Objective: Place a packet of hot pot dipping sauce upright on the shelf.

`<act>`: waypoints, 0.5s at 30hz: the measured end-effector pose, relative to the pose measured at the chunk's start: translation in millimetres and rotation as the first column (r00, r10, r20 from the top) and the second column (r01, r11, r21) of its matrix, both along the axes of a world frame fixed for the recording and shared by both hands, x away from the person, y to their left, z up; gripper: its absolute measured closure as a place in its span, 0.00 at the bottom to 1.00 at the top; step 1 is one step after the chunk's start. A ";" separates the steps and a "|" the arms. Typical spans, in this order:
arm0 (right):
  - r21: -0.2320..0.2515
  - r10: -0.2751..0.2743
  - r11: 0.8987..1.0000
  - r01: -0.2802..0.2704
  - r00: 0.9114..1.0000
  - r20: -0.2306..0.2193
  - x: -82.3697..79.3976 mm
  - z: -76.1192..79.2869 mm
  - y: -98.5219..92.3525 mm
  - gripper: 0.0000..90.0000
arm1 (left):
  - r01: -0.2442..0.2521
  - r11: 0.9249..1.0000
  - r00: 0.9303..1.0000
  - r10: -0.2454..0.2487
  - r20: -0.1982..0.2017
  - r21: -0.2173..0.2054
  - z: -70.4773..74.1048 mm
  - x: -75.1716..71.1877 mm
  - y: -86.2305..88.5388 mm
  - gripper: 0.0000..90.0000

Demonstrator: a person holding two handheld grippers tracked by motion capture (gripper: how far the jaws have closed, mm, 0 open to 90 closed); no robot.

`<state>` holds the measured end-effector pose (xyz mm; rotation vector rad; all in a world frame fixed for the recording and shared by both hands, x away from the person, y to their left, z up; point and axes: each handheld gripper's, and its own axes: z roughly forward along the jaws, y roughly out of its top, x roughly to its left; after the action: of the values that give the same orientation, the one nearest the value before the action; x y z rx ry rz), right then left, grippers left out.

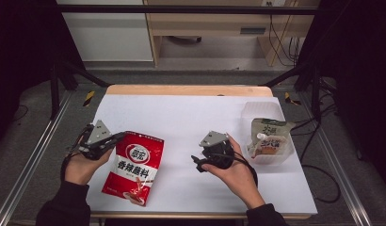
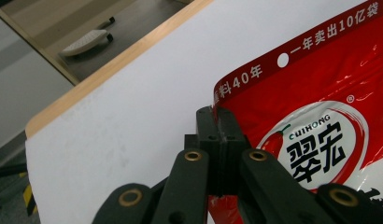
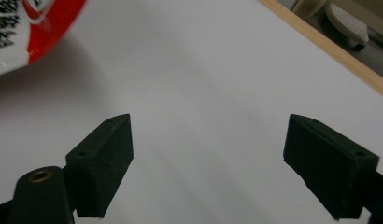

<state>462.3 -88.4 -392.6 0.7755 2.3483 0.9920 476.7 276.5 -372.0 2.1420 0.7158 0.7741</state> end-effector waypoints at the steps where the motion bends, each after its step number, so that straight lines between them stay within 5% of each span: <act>1: 0.000 0.000 1.000 0.000 1.000 0.000 0.0 0.0 0.0 0.18 | 0.000 1.000 1.000 0.000 0.000 0.000 0.0 0.0 0.0 1.00; 7: -0.003 0.062 0.998 -0.062 0.998 0.004 7.2 36.3 16.3 0.19 | 0.026 1.000 0.999 -0.026 0.034 0.008 17.8 5.9 -19.6 1.00; 15: -0.027 0.099 0.995 -0.099 0.995 -0.005 14.1 53.4 23.0 0.20 | 0.050 0.999 0.997 -0.050 0.054 -0.002 34.7 12.1 -34.3 1.00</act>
<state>476.5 -65.5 -339.2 0.6560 2.4184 0.9974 488.7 242.2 -337.3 2.1199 0.6319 0.8008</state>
